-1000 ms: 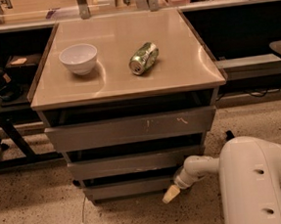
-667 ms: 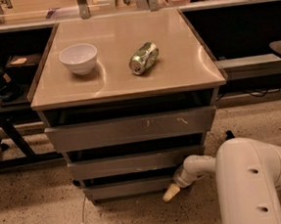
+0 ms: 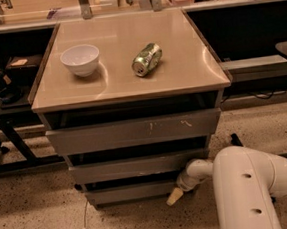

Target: Open bottom drawer

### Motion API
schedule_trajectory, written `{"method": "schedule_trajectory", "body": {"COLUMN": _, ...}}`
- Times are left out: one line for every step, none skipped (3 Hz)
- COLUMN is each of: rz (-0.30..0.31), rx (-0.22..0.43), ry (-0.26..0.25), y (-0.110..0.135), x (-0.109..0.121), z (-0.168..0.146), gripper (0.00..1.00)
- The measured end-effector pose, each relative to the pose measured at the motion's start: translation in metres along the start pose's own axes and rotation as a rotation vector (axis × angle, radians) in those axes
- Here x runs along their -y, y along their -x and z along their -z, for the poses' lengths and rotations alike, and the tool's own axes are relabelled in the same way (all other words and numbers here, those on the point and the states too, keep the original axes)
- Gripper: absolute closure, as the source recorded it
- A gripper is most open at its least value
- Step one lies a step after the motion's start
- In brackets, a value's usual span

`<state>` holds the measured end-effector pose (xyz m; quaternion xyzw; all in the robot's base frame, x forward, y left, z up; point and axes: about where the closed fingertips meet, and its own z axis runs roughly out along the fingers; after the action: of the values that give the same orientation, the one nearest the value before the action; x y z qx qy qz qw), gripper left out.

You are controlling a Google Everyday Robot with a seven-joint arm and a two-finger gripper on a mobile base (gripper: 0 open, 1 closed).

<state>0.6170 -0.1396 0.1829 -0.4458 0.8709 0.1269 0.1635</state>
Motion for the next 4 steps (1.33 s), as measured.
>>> {"method": "schedule_trajectory", "body": {"rz": 0.0, "rx": 0.0, "ry": 0.0, "y": -0.001, "x": -0.002, "z": 0.0, "gripper": 0.0}}
{"method": "schedule_trajectory", "body": {"rz": -0.007, "rx": -0.035, "ry": 0.057, "y": -0.016, "x": -0.011, "z": -0.014, "gripper": 0.0}}
{"method": "schedule_trajectory", "body": {"rz": -0.01, "rx": -0.041, "ry": 0.068, "y": -0.019, "x": -0.013, "z": -0.012, "gripper": 0.0}}
{"method": "schedule_trajectory", "body": {"rz": -0.015, "rx": -0.075, "ry": 0.121, "y": -0.042, "x": -0.034, "z": -0.006, "gripper": 0.0}}
